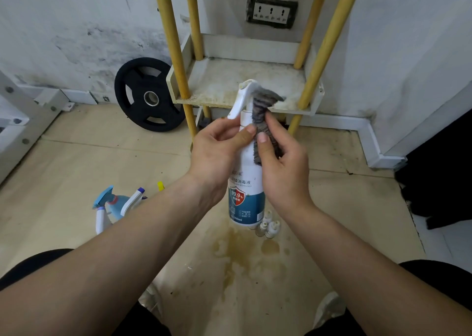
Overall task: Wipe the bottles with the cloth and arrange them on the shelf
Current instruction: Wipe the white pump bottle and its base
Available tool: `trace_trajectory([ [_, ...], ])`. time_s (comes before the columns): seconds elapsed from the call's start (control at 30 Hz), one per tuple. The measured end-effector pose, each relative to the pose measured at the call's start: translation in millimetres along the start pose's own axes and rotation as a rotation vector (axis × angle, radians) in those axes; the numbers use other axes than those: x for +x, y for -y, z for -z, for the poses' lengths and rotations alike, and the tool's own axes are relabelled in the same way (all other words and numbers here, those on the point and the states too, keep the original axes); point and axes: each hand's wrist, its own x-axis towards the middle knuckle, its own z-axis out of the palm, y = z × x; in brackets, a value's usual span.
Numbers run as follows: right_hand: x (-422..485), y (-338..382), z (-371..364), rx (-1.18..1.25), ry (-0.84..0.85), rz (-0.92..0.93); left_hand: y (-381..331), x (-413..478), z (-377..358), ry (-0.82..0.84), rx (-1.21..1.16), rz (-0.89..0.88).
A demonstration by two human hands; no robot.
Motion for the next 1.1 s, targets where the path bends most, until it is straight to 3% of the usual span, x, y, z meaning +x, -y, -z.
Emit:
trace_trajectory([
  [0.2,3,-4,3,-0.029,-0.012,-0.030,2,-1,4,0.014,0.060,0.025],
  [0.43,6,-4,1,0.150,0.069,-0.195,11,2,10,0.059,0.078,0.031],
  [0.6,-2,1,0,-0.090,0.127,-0.066,10,-3,7,0.167,0.092,0.023],
  [0.7,-7,2,-1,-0.189,0.114,-0.006,10,-5,4,0.130,0.143,-0.028],
  [0.87,-13,2,-5,-0.225,0.078,0.060,11,-3,3,0.027,0.269,-0.108],
  [1.1,-11,-2,-2,-0.170,0.028,0.198,2,-2,3,0.076,0.198,-0.013],
])
